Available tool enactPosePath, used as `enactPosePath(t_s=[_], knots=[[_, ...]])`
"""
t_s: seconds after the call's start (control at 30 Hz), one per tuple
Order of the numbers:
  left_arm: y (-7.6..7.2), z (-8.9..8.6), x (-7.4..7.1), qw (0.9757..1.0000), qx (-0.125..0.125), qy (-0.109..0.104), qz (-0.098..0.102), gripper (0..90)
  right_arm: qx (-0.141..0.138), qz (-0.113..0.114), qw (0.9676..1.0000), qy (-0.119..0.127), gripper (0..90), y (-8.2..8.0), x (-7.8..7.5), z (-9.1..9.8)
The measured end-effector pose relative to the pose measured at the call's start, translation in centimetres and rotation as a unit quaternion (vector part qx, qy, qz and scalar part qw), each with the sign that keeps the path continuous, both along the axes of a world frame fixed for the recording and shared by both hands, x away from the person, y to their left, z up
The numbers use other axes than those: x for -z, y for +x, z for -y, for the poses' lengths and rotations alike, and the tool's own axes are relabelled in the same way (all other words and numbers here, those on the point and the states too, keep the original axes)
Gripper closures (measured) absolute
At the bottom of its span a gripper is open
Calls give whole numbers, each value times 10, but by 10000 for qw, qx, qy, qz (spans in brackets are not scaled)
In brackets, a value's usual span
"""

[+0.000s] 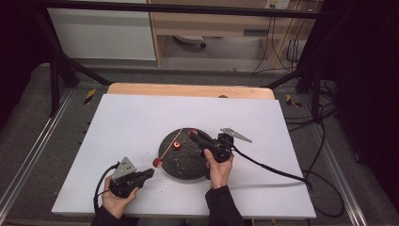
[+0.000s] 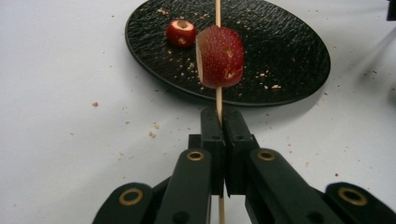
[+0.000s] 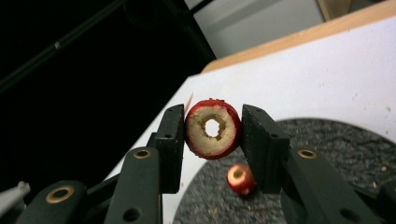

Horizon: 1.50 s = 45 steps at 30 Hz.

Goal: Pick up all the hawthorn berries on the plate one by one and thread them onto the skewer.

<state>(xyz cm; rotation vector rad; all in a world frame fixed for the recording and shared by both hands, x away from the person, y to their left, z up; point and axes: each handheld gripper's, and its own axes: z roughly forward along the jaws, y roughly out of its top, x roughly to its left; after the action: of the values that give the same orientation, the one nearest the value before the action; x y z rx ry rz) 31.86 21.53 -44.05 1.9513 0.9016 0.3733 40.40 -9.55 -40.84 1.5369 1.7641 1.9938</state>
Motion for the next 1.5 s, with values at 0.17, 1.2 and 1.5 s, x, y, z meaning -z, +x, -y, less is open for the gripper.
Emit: enactPosePath(t_s=[0.17,1.2,1.5], knots=[[-2,6,1,10000,6,-68,19,881,165,81,9995,269,614,2,-4,2],[-6,26,4,9997,154,-200,56,881,632,222,9921,1057,615,8,5,-1],[-9,34,2,9994,33,-350,62,881,670,265,9910,1124,616,6,8,-4]])
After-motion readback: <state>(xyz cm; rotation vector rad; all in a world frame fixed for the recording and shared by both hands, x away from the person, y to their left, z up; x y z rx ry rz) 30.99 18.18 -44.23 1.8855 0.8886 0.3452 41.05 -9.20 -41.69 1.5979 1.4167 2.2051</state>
